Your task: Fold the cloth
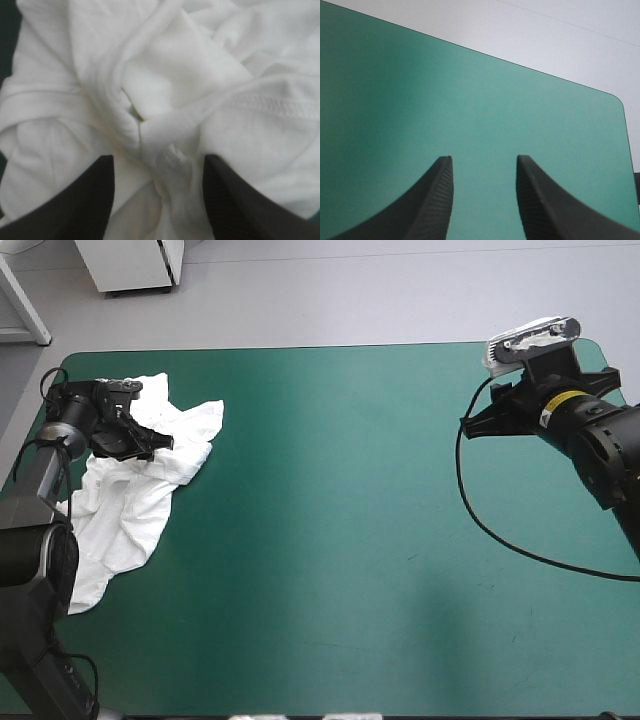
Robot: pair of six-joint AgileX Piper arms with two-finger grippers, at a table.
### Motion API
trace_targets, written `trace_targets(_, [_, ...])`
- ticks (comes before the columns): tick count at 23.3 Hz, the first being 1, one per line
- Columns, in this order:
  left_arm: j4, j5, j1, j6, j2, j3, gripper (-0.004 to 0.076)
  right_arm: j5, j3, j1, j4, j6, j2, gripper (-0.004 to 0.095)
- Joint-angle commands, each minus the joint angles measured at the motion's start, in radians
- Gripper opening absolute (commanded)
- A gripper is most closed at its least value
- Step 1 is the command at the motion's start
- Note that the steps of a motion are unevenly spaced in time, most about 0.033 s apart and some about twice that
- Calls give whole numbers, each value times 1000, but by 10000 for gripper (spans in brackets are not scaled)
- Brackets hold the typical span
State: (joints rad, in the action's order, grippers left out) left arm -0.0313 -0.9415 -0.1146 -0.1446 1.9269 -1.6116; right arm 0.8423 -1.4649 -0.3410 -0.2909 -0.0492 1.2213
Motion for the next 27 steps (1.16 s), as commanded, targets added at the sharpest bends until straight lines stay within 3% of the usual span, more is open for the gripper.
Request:
trace_targets(1, [21, 25, -2, -5, 31, -98, 413, -43, -36, 2, -37, 0, -48, 397])
trace_targets(8, [103, -28, -17, -47, 176, -160, 401, -5, -36, 2, -99, -1, -126, 395])
trace_targets(10, [122, -32, -17, -61, 186, -160, 309, 8, -36, 2, -137, -40, -147, 395])
trace_targets(14, [171, -62, -17, -118, 186, -160, -6, 52, -30, 2, -200, -68, -154, 387])
trace_targets(18, [224, -135, 38, -163, 180, -160, -8, 81, -24, 2, -236, -87, -154, 387])
trace_targets(27, [227, -225, 406, -165, 120, -160, -8, 154, -24, 2, -199, -105, -151, 387])
